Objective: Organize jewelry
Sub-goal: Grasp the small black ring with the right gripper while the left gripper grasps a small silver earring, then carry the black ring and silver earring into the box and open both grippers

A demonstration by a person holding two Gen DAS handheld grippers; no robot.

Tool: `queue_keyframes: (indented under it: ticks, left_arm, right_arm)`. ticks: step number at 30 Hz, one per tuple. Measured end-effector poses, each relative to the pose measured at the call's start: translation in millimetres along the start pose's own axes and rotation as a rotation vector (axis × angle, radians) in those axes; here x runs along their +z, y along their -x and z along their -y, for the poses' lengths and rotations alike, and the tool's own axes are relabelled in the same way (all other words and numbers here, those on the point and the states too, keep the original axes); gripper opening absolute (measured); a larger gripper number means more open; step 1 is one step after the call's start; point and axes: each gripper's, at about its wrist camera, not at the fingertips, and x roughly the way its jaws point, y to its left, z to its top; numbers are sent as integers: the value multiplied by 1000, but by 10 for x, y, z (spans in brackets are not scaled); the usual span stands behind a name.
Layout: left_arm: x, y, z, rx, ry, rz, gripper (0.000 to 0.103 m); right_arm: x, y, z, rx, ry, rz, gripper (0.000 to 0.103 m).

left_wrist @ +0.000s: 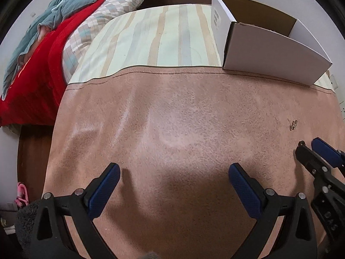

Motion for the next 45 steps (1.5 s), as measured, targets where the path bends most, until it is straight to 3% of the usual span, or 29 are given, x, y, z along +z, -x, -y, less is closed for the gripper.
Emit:
queue_keyframes:
  ticks: [2,4,11,19,22,23,28,33,45]
  left_arm:
    - [4,5,19,2,-2,0,103]
    - [23,20,44,-2,-6,2,103]
    - [167,159,382,-72,-39,44,103]
    - [286,96,896,-151,-68,58,100]
    - [300,52,997,-168,-85,54,68]
    - [301,51,1028,-158,-94,63,67]
    - [280,110,1104,-151,-113,103,20]
    - [310,100,1062,-162,-112,111,7]
    - [306,293,1010,-194,-116,156,6]
  right_arm:
    - [-5,-18,-53,-34,33,9,34]
    - [11,-23,-60,-42,38,14,11]
    - [31,198,354,-16,-89,49,12]
    - [81,313,829,-82,-192,72,12]
    - [56,269,918,-98,-209,65,12]
    - [55,261,940,-100,-214,64,12]
    - [68,239,1007,-106,-224,60,12]
    - [61,226,1021,-112,-230,60,12]
    - [107,399,961,-102,-231,101,12]
